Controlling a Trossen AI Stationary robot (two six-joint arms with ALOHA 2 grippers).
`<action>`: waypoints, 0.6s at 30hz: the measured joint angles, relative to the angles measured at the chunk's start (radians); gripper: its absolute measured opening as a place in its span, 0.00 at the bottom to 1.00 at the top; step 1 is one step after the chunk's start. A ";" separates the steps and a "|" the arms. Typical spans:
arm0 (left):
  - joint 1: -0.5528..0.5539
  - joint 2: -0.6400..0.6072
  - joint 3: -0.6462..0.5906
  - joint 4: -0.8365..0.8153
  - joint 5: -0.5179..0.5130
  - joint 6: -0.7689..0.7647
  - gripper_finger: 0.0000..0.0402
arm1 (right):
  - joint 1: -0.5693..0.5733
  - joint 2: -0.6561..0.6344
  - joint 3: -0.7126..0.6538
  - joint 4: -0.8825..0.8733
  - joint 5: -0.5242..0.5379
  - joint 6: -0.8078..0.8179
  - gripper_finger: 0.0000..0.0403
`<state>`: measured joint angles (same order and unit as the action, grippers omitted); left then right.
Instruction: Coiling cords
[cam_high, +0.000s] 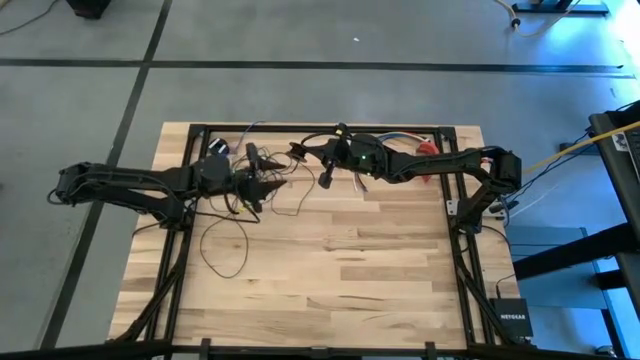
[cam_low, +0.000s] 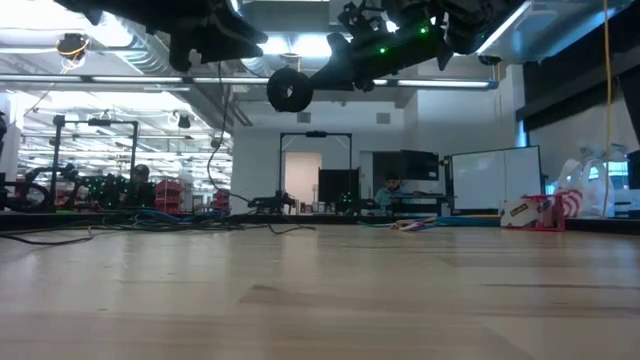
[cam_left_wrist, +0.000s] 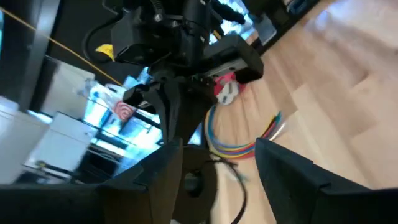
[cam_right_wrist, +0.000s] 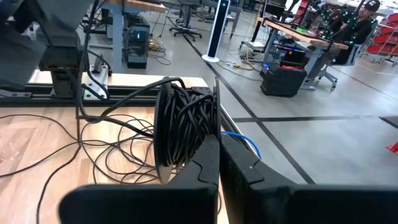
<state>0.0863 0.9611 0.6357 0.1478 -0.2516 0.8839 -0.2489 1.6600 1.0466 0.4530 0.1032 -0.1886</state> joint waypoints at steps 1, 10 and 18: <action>0.000 0.000 0.000 0.001 0.000 0.019 0.49 | 0.000 0.000 0.000 0.000 0.000 0.000 0.01; -0.011 0.000 0.000 -0.112 0.069 -0.210 0.48 | 0.001 0.000 0.000 0.013 0.019 -0.026 0.01; -0.016 0.000 0.000 -0.178 0.334 -0.425 0.41 | 0.000 -0.002 0.000 0.021 0.048 -0.037 0.01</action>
<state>0.0708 0.9611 0.6353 -0.0303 0.0822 0.4586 -0.2485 1.6578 1.0466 0.4738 0.1515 -0.2261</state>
